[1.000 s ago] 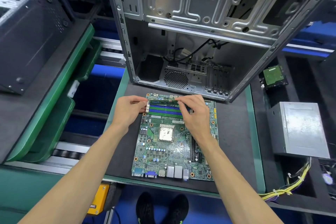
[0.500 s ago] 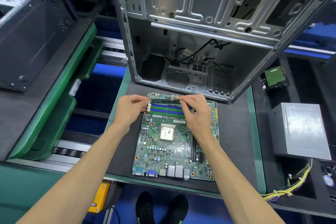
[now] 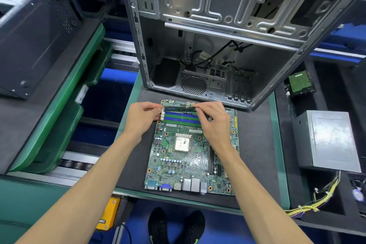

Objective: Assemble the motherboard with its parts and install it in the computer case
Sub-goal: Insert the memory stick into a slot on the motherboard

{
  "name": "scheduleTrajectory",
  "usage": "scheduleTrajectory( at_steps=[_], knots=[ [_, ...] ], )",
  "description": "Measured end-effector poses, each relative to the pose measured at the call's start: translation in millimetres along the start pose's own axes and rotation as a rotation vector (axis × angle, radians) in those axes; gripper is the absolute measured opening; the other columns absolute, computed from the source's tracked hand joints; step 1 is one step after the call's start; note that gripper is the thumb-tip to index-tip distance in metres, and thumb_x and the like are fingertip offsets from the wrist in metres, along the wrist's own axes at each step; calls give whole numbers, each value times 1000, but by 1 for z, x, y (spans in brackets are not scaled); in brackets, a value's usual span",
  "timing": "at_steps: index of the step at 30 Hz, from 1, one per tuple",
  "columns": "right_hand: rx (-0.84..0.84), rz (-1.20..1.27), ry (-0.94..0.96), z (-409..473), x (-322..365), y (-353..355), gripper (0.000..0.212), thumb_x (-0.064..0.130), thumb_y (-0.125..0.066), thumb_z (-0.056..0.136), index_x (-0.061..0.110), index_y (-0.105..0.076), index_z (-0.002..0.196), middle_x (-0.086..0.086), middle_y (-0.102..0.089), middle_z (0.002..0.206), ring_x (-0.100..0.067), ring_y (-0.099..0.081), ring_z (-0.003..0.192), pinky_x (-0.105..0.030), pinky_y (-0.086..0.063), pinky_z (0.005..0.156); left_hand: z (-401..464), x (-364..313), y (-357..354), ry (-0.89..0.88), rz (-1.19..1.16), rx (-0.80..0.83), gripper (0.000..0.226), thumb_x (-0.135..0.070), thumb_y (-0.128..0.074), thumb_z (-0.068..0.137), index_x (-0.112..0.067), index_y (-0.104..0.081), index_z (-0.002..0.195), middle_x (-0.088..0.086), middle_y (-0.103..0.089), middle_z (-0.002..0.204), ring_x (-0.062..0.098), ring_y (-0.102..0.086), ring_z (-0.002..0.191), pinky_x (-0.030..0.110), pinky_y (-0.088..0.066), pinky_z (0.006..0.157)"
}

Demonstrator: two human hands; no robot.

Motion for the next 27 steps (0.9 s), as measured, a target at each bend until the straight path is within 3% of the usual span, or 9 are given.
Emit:
scheduleTrajectory(
  at_steps=[8, 12, 14, 16, 20, 27],
  knots=[
    [-4, -36, 17, 0, -1, -2, 16, 2, -72, 91, 9, -79, 104, 1, -74, 97, -15, -59, 95, -20, -46, 86, -1, -2, 0, -10, -6, -11, 13, -1, -66, 93, -9, -77, 94, 4, -75, 82, 8, -72, 67, 14, -56, 64],
    [-11, -63, 53, -1, 0, -2, 17, 1, -73, 91, 9, -79, 105, 1, -73, 97, -15, -58, 94, -19, -46, 84, -4, -6, 0, -17, 15, -1, 14, -3, -65, 94, -12, -76, 92, 7, -76, 88, 15, -72, 76, 17, -58, 69],
    [-8, -63, 57, -1, 1, -2, 17, 1, -73, 90, 9, -78, 105, 1, -73, 96, -14, -57, 94, -19, -46, 83, -5, -13, 0, -119, 205, -25, 12, -10, -65, 95, -15, -75, 99, 2, -74, 97, 12, -69, 87, 20, -56, 78],
    [-6, -62, 53, -1, 0, -2, 17, 2, -73, 90, 10, -79, 105, 2, -73, 97, -12, -57, 95, -17, -45, 85, -10, -26, -4, -344, 413, -31, 19, -14, -63, 95, -18, -70, 112, -4, -67, 109, 9, -62, 100, 22, -48, 89],
    [6, -50, 52, 0, 0, -1, 17, 5, -74, 90, 11, -79, 106, 3, -73, 97, -11, -57, 95, -18, -44, 87, -17, -52, -32, -710, 650, 149, 30, -16, -65, 93, -19, -66, 122, -3, -64, 122, 17, -53, 121, 39, -38, 108],
    [90, 20, 15, 4, 4, 4, 17, 10, -74, 91, 14, -79, 107, 6, -75, 98, -13, -60, 94, -37, -51, 84, -13, -48, -59, -626, 705, 273, 23, -13, -60, 96, -22, -70, 115, -5, -73, 110, 19, -64, 106, 40, -50, 95]
  ],
)
Point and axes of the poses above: each hand's wrist, its own z-axis towards the middle knuckle, its own y-axis out of the back of the hand, x = y × z, the point moved 3 cm from there along z, towards the middle knuckle
